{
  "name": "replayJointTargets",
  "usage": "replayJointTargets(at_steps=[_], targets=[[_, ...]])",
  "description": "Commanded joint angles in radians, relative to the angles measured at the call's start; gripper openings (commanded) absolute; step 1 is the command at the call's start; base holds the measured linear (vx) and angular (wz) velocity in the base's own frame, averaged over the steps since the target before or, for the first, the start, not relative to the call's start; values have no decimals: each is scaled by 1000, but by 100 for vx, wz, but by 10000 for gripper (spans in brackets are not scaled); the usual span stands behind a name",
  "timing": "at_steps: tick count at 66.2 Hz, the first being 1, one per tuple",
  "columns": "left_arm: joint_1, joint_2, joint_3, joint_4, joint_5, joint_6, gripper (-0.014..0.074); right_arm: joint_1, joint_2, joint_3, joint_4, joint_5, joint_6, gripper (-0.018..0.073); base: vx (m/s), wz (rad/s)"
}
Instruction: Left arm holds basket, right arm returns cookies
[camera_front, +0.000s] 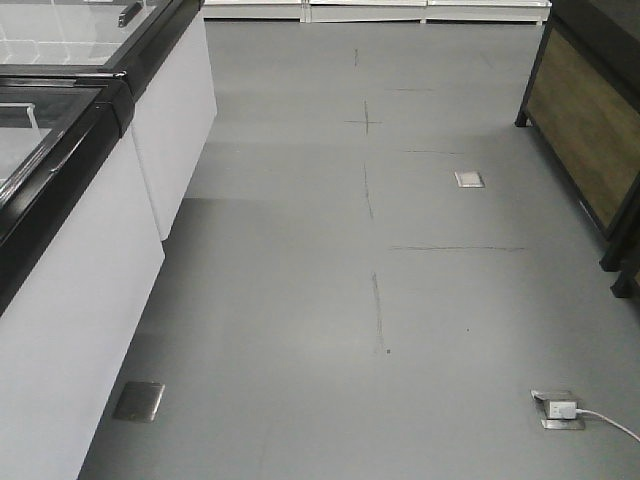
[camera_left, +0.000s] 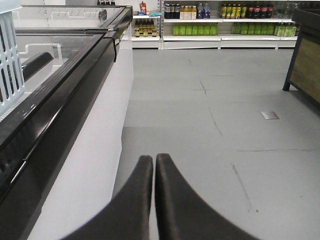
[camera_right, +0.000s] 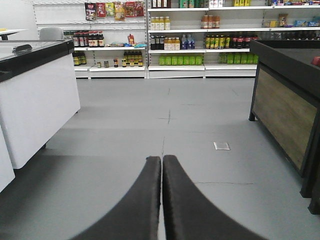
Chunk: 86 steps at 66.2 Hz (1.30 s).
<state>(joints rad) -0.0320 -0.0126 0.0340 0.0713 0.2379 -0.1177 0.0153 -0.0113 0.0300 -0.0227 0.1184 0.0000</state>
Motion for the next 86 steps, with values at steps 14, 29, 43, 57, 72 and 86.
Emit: replayJointTargets(at_steps=[14,29,43,57,72,86], targets=[[1,-16,9,-1,-66,-1,-7,1,-10,-1,-5,-76,-9,-9,0,0],[1,-16,9,-1,-66,-1,-7,1,-10,-1,-5,-76,-9,-9,0,0],[1,-16,9,-1,-66,-1,-6,1,-10,-1,-5,-76,-9,-9,0,0],[1,-16,9,-1,-66,-1,-6,1,-10,-1,-5,-76,-9,-9,0,0],[1,-16,9,-1,-66,-1,-6,1,-10,-1,-5,-76,-9,-9,0,0],[1,-16,9,-1,-66,-1,-6,1,-10,-1,-5,-76,-9,-9,0,0]])
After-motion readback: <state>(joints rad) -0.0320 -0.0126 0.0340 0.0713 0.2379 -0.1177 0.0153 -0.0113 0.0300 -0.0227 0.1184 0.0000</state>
